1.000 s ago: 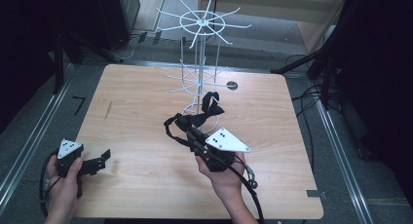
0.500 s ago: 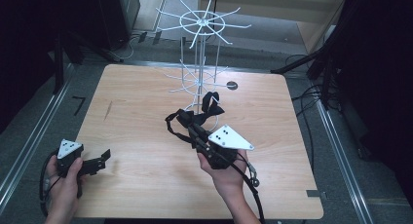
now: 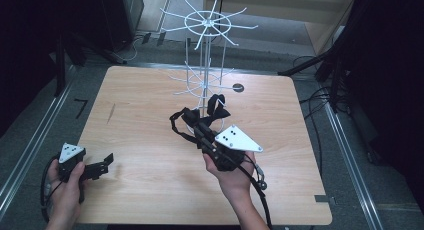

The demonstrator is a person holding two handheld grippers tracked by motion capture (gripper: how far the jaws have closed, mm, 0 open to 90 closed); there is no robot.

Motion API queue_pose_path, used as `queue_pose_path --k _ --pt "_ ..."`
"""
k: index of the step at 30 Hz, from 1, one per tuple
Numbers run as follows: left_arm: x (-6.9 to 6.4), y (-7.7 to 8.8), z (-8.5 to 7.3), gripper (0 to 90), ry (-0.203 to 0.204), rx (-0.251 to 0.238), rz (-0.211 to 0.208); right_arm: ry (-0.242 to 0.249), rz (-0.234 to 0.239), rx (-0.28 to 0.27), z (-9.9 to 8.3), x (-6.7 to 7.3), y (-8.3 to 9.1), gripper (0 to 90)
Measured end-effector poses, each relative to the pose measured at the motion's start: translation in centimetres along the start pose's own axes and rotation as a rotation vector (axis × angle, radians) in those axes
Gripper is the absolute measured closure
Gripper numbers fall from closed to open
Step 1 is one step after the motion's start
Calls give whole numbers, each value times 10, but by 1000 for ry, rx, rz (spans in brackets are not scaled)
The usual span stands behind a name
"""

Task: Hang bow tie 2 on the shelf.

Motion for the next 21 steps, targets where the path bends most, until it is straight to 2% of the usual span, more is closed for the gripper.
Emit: queue_pose_path --k 21 --pt "0 0 0 0 -1 0 -1 4 -10 -42 16 -2 4 790"
Point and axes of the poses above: each handheld gripper's, and its own axes: y roughly backward along the jaws, z roughly out of its top, x roughly to its left, the point moved 7 cm from there along -y, roughly forward along the jaws, and after that the axes turned 6 degrees about -y, right-handed, at the moved point
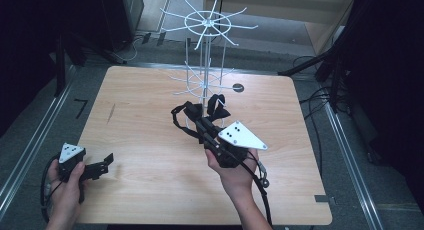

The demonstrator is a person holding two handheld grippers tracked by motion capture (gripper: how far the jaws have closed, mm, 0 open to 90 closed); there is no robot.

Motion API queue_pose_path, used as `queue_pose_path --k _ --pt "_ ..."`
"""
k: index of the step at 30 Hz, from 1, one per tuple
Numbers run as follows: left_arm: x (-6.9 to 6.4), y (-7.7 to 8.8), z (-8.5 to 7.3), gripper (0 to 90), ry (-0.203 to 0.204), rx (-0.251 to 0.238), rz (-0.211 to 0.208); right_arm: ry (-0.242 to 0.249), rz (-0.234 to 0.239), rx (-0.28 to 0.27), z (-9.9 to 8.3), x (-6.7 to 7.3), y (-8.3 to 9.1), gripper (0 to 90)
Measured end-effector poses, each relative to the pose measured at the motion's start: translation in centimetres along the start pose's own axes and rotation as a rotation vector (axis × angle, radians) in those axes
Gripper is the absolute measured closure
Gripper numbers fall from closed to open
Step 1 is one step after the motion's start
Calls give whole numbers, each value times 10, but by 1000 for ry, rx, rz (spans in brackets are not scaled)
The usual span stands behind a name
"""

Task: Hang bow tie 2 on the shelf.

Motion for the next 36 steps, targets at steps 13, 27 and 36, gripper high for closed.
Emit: queue_pose_path --k 13,27,36 --pt "0 0 0 0 0 0 0 4 -11 -25 7 -3 3 790" --pt "0 0 0 0 0 0 0 -2 -27 -37 11 -9 6 790" --pt "0 0 0 0 0 -1 0 -16 -48 -34 9 -16 2 790"
Point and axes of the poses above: each handheld gripper's, and its own axes: y roughly backward along the jaws, z roughly out of its top, x roughly to its left, the point moved 7 cm from there along -y, roughly forward along the jaws, and after that the axes turned 6 degrees about -y, right-handed, at the moved point
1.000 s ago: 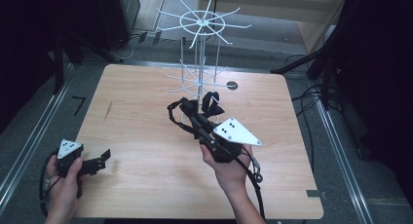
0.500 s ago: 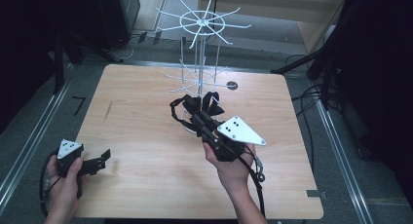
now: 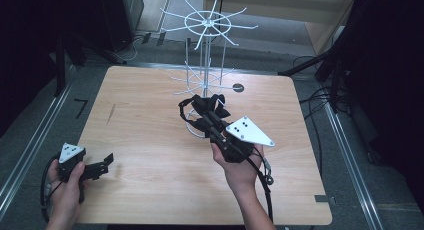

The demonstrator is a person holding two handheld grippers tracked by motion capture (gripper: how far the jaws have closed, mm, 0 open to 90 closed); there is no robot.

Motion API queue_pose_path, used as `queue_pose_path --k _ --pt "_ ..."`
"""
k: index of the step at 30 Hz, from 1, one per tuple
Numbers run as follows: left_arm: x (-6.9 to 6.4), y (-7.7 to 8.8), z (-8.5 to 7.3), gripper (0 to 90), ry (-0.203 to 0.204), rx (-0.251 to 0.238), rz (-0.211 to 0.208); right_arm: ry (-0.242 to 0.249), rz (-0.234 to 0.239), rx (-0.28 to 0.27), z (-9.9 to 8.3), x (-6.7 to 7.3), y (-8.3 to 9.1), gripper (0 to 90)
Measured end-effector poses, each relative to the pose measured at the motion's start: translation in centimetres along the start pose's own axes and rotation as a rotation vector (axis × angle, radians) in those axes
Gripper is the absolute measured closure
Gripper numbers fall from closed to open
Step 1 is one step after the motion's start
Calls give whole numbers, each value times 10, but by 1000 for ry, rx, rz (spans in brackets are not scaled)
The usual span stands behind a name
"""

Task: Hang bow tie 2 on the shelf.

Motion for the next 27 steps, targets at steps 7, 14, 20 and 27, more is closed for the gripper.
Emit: queue_pose_path --k 7,14,20,27 --pt "0 0 0 0 1 1 1 -12 -25 7 -4 -7 -6 790" --pt "0 0 0 0 4 1 0 -26 -45 9 -7 -12 -8 790" --pt "0 0 0 0 4 0 0 -34 -68 10 -10 -17 -11 789" --pt "0 0 0 0 3 1 0 -41 -93 19 -17 -22 -13 789"
Point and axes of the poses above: each handheld gripper's, and its own axes: y roughly backward along the jaws, z roughly out of its top, x roughly to its left, the point moved 7 cm from there along -y, roughly forward along the jaws, and after that the axes turned 6 degrees about -y, right-handed, at the moved point
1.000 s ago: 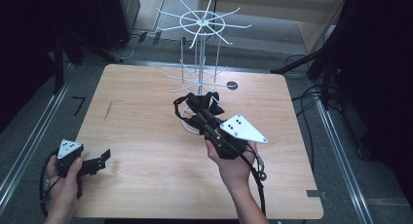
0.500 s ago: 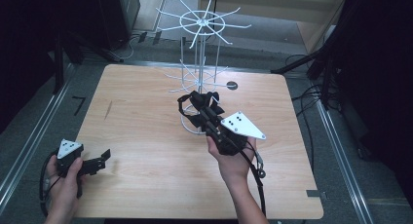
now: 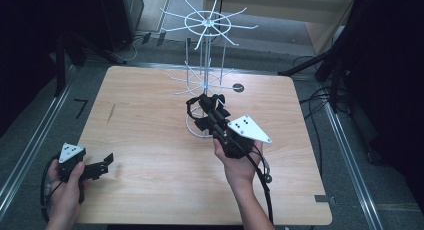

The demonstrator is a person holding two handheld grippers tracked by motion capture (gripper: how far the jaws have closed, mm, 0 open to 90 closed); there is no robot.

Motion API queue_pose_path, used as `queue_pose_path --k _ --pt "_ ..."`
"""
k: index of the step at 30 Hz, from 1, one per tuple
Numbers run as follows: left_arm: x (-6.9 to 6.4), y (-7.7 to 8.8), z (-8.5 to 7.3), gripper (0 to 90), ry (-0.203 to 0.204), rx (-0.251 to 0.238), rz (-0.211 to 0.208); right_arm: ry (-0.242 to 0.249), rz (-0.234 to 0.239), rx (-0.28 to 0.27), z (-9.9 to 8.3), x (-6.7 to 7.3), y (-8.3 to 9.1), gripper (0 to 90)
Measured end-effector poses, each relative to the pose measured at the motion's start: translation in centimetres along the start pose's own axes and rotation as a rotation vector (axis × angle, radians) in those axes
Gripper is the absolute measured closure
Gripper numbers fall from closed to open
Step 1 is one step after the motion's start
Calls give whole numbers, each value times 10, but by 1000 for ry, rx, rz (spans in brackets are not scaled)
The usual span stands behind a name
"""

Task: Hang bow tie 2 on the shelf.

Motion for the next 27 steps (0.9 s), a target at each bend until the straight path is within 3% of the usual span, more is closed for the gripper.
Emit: queue_pose_path --k 27 --pt "0 0 0 0 -3 -1 -2 -26 -33 77 -28 -5 -23 786"
Point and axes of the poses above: each handheld gripper's, and its own axes: y roughly backward along the jaws, z roughly out of its top, x roughly to its left, the point moved 7 cm from there along -y, roughly forward along the jaws, and after that the axes turned 6 degrees about -y, right-handed, at the moved point
